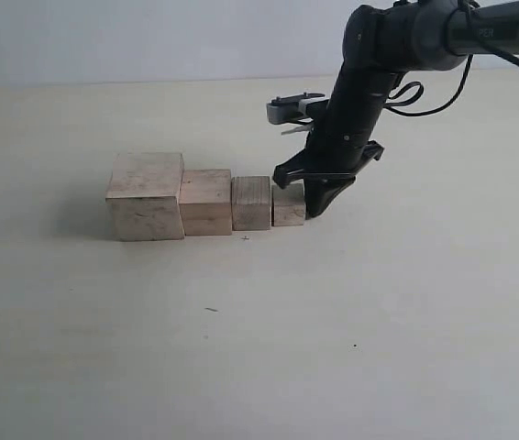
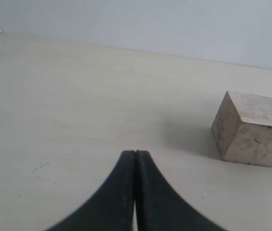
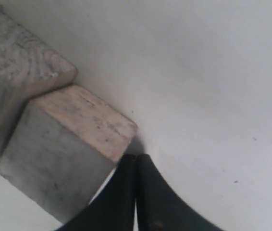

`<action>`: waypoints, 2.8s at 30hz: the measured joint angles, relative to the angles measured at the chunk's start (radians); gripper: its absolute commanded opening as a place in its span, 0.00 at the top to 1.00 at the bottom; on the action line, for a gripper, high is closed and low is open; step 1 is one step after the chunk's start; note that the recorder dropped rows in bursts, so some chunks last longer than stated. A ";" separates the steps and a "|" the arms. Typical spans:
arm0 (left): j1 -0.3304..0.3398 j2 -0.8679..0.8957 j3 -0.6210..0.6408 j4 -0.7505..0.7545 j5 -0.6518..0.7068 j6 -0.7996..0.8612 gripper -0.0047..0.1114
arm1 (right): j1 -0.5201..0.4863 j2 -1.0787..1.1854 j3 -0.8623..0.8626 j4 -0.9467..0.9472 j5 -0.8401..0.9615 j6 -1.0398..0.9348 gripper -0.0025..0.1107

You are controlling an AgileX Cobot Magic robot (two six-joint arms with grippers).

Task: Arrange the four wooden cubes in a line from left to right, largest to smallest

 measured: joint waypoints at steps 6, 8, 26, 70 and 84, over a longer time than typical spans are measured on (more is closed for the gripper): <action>0.000 0.000 0.000 0.000 0.000 0.000 0.96 | 0.000 0.000 0.000 0.013 0.000 -0.007 0.98; 0.000 0.000 0.000 0.000 0.000 0.000 0.96 | 0.000 0.000 0.000 0.013 0.000 -0.008 0.98; 0.000 0.000 0.000 0.000 0.000 0.000 0.96 | 0.000 0.000 0.000 0.034 0.000 -0.066 0.98; 0.000 0.000 0.000 0.002 0.000 0.000 0.96 | 0.000 -1.067 0.683 0.220 -0.427 0.041 0.98; 0.000 0.000 0.000 0.002 0.000 0.000 0.96 | 0.000 -1.077 0.683 0.079 -0.433 0.018 0.98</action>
